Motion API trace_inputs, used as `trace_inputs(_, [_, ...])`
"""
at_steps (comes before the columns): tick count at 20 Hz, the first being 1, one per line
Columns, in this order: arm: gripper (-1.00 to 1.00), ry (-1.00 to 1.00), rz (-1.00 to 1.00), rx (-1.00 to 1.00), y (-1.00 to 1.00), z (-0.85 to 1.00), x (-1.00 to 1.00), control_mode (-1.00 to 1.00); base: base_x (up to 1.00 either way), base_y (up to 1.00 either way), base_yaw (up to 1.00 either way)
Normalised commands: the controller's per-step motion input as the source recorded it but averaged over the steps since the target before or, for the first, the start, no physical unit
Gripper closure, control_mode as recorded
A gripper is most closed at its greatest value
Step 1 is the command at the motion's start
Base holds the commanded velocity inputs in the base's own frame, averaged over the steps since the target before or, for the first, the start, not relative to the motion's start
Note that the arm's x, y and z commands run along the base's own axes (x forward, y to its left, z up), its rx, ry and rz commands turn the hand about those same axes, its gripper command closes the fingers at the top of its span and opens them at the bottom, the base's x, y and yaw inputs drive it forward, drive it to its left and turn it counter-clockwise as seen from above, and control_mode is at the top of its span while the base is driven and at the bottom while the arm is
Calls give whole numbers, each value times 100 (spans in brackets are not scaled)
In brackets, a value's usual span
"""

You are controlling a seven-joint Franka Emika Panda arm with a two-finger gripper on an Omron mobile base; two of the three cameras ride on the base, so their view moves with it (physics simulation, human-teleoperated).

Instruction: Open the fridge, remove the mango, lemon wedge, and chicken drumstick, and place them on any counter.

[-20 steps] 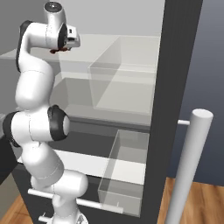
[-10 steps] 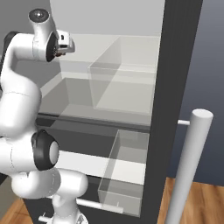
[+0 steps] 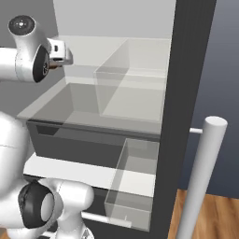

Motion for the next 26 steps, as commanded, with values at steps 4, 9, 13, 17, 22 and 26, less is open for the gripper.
trace_inputs(4, [100,-9,-15,0,-24,0,-100,-100,0,0,0])
trace_inputs(9, [100,-1,-25,0,-34,0,-100,-100,0,0,0])
trace_inputs(13, [100,0,-16,0,-36,0,-81,-100,0,0,0])
trace_inputs(17, [100,0,-8,0,-20,0,-48,-100,0,0,0])
trace_inputs(22, [100,0,0,0,-8,0,-5,-100,0,0,0])
trace_inputs(26, [100,0,0,0,0,0,0,-100,0,0,0])
